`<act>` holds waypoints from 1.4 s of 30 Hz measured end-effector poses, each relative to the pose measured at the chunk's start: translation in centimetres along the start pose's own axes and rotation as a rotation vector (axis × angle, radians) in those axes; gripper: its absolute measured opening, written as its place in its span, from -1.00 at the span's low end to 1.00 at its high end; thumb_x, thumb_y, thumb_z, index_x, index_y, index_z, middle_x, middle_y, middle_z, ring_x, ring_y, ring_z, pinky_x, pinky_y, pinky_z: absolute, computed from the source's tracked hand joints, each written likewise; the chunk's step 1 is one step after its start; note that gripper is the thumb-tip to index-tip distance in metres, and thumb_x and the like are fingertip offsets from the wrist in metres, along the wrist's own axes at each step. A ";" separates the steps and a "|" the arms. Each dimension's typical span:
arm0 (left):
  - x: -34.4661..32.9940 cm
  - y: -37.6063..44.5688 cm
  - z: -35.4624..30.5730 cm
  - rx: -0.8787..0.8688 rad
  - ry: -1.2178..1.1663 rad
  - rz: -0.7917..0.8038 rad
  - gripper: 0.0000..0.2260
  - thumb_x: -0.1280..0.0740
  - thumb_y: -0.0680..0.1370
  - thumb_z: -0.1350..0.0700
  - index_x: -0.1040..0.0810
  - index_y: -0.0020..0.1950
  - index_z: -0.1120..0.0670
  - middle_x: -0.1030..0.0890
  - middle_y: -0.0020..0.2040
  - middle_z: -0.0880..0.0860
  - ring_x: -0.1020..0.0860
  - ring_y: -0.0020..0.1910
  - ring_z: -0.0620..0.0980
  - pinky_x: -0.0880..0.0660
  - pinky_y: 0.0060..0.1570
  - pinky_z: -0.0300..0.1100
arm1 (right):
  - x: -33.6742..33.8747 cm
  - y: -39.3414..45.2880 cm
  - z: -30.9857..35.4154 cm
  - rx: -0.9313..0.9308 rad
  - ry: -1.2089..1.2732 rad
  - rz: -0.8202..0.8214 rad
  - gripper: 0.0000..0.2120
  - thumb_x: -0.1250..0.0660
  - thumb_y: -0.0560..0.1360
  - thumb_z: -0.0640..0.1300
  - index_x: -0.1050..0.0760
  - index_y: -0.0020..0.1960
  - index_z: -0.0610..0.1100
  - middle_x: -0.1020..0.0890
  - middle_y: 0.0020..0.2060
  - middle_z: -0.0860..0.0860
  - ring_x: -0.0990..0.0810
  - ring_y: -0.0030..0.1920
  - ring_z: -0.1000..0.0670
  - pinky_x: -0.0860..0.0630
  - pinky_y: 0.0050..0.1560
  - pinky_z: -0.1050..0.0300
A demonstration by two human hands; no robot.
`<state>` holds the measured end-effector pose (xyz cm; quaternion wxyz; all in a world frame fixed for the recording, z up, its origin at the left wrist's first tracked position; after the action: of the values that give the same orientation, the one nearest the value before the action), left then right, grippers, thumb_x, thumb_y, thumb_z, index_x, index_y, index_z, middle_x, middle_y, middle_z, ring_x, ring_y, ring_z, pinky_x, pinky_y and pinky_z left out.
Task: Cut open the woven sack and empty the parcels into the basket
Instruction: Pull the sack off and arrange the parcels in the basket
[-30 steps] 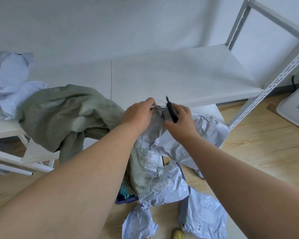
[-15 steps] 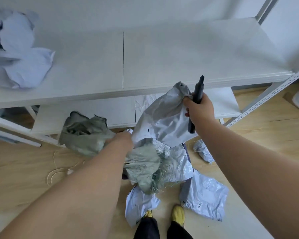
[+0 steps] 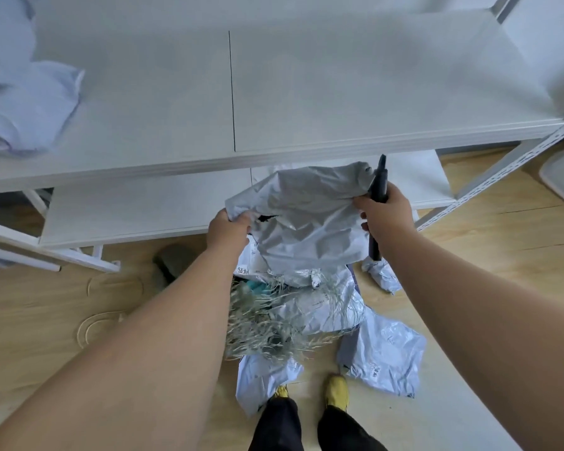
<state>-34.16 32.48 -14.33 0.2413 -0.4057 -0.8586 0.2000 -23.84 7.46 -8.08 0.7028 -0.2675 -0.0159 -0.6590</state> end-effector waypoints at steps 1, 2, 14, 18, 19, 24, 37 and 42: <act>-0.1 0.1 0.2 -0.003 -0.010 -0.012 -0.92 -0.33 0.54 0.08 -0.51 -0.16 -0.04 -0.63 -0.09 0.07 -0.62 0.04 0.17 -0.55 0.13 0.14 | 0.0 0.0 -0.2 0.015 -0.022 0.000 -0.83 -0.33 0.45 -0.25 -0.43 -0.17 0.00 -0.54 -0.25 -0.06 -0.51 -0.25 -0.08 -0.57 -0.10 -0.10; -0.2 0.1 0.4 -0.011 -0.015 -0.040 -0.91 -0.32 0.54 0.08 -0.51 -0.17 -0.04 -0.64 -0.09 0.07 -0.62 0.04 0.17 -0.55 0.14 0.13 | 0.1 0.1 -0.4 0.030 -0.039 0.000 -0.82 -0.35 0.43 -0.25 -0.44 -0.18 0.02 -0.53 -0.26 -0.04 -0.50 -0.23 -0.08 -0.57 -0.07 -0.13; -2.4 -4.2 0.9 -0.192 -0.018 -0.316 -0.94 -0.29 0.57 0.08 -0.51 -0.03 0.05 -0.59 -0.09 0.01 -0.53 -0.16 -0.02 -0.42 -0.20 -0.20 | 3.5 1.9 -4.5 0.051 -0.199 0.134 -0.81 -0.39 0.42 -0.05 -0.49 -0.13 -0.17 -0.59 -0.28 -0.13 -0.48 -0.34 -0.06 -0.49 -0.30 0.06; -5.3 -7.1 2.4 -0.265 0.025 -0.460 -0.92 -0.28 0.57 0.07 -0.51 -0.03 0.06 -0.56 -0.18 -0.03 -0.50 -0.20 -0.03 -0.38 -0.21 -0.20 | 5.0 2.3 -7.3 -0.178 0.085 0.318 -0.88 -0.34 0.48 -0.25 -0.52 0.02 -0.17 -0.68 -0.12 -0.10 -0.46 -0.44 0.03 -0.40 -0.50 0.25; -6.1 -7.6 2.9 -0.264 0.038 -0.506 -0.89 -0.29 0.57 0.05 -0.53 -0.01 0.08 -0.57 -0.15 -0.02 -0.50 -0.20 -0.04 -0.37 -0.24 -0.21 | 5.2 2.5 -8.0 -0.215 0.131 0.341 -0.90 -0.33 0.49 -0.25 -0.51 0.01 -0.15 -0.69 -0.07 -0.08 -0.45 -0.45 0.02 -0.40 -0.48 0.23; -8.2 -8.5 6.1 -0.333 0.122 -0.657 -0.87 -0.31 0.56 0.05 -0.53 -0.02 0.10 -0.55 0.00 0.11 -0.53 -0.11 0.01 -0.53 -0.12 -0.09 | 3.8 4.1 -11.6 -0.431 0.312 0.403 -0.79 -0.36 0.52 0.03 -0.46 0.07 -0.05 -0.71 0.00 -0.03 -0.40 -0.52 0.04 -0.40 -0.45 0.18; -14.8 -6.2 21.9 -0.548 0.870 -0.222 -0.71 -0.29 0.51 0.25 -0.62 0.16 -0.01 -0.50 0.17 -0.03 -0.56 0.04 -0.06 -0.58 -0.04 -0.17 | -7.2 9.3 -22.2 -0.264 -0.036 0.525 -0.72 -0.36 0.34 -0.41 -0.41 -0.10 -0.09 -0.48 -0.38 -0.12 -0.41 -0.48 -0.06 -0.38 -0.39 0.12; -17.5 -1.3 28.9 -0.344 0.831 -0.393 -0.66 -0.26 0.55 0.22 -0.50 0.31 -0.01 -0.45 0.26 -0.04 -0.44 0.25 -0.05 -0.51 0.12 -0.16 | -7.6 15.0 -30.7 -0.145 -0.275 0.412 -0.70 -0.31 0.25 -0.31 -0.45 -0.10 0.01 -0.60 -0.29 -0.12 -0.62 -0.20 -0.22 -0.60 -0.09 -0.15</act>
<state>-41.90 13.61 -41.29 0.5260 -0.3156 -0.7705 -0.1730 -20.92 2.12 -42.53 0.7923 -0.4018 -0.0090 -0.4591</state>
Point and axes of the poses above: each hand's wrist, its own y-axis towards the middle knuckle, its own x-axis out of the back of the hand, z = x × y, the point moved 4 cm from there along y, towards the middle knuckle
